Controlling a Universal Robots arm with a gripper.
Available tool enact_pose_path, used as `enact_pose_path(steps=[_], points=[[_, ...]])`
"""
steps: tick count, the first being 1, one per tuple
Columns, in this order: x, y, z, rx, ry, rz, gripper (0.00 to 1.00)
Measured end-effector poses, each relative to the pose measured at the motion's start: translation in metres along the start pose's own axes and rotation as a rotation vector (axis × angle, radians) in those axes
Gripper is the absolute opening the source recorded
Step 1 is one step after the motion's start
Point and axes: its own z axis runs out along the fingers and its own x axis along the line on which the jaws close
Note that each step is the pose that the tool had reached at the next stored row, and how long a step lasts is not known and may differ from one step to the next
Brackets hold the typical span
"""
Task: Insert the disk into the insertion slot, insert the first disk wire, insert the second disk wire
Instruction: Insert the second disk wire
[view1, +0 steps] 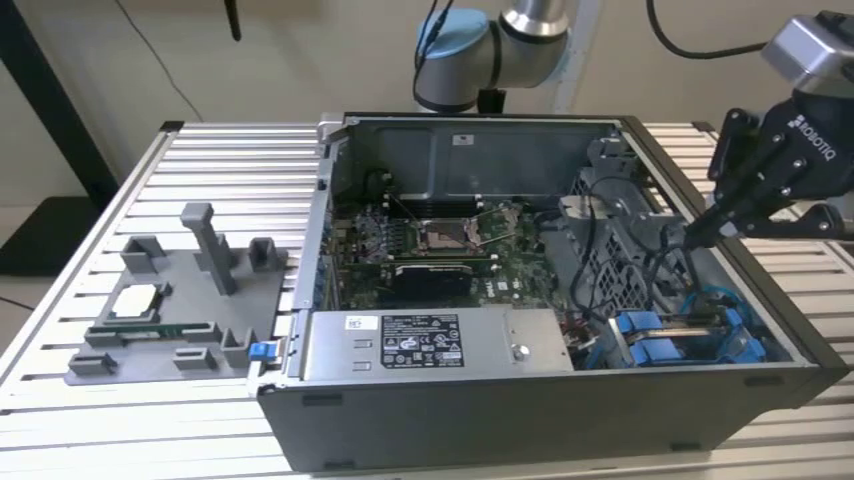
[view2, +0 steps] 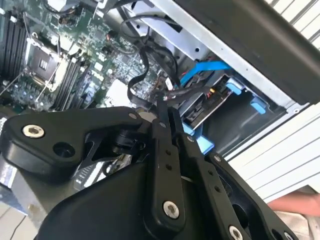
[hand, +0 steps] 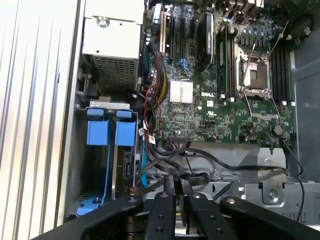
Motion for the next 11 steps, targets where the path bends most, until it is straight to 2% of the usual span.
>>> enact_pose_path(steps=[5,11], points=[[0.0046,0.0095,0.0016,0.001,-0.0002,0.0,0.0],[0.0188,0.0152,0.0004,0.0014,-0.0001,0.0,0.0]])
